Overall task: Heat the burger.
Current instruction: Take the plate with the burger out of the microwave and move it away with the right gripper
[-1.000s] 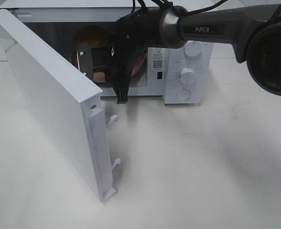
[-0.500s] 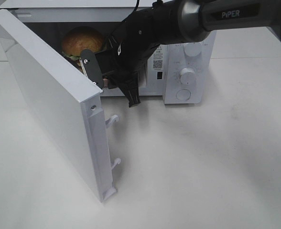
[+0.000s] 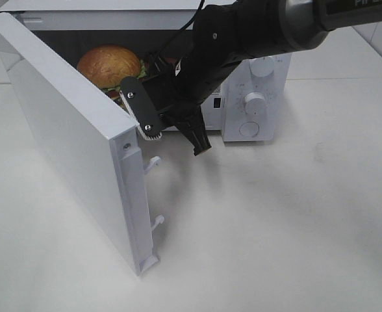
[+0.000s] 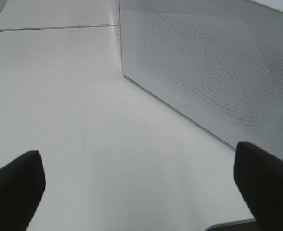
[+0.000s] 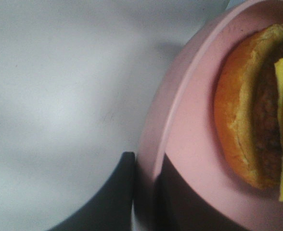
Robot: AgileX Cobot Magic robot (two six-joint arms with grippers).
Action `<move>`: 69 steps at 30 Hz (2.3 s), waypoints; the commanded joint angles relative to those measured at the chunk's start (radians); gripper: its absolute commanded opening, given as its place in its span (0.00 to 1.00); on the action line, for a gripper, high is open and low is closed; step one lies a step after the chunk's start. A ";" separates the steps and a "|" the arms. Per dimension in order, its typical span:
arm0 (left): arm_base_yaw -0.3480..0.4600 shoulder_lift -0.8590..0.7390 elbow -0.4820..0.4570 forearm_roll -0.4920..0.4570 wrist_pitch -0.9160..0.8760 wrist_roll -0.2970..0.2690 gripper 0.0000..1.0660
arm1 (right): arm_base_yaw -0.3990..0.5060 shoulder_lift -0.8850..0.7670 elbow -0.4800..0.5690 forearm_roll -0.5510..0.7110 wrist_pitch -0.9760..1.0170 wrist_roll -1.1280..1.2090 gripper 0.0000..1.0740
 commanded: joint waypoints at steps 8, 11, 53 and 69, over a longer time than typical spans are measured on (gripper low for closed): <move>0.003 -0.006 0.004 -0.002 -0.003 -0.003 0.95 | -0.017 -0.126 0.090 0.131 -0.032 -0.133 0.00; 0.003 -0.006 0.004 -0.002 -0.003 -0.003 0.95 | -0.024 -0.148 0.124 0.149 -0.034 -0.139 0.00; 0.003 -0.006 0.004 -0.002 -0.003 -0.003 0.95 | -0.034 -0.671 0.718 0.148 -0.092 -0.101 0.00; 0.003 -0.006 0.004 -0.002 -0.003 -0.003 0.95 | -0.034 -0.982 0.919 0.113 -0.021 0.003 0.00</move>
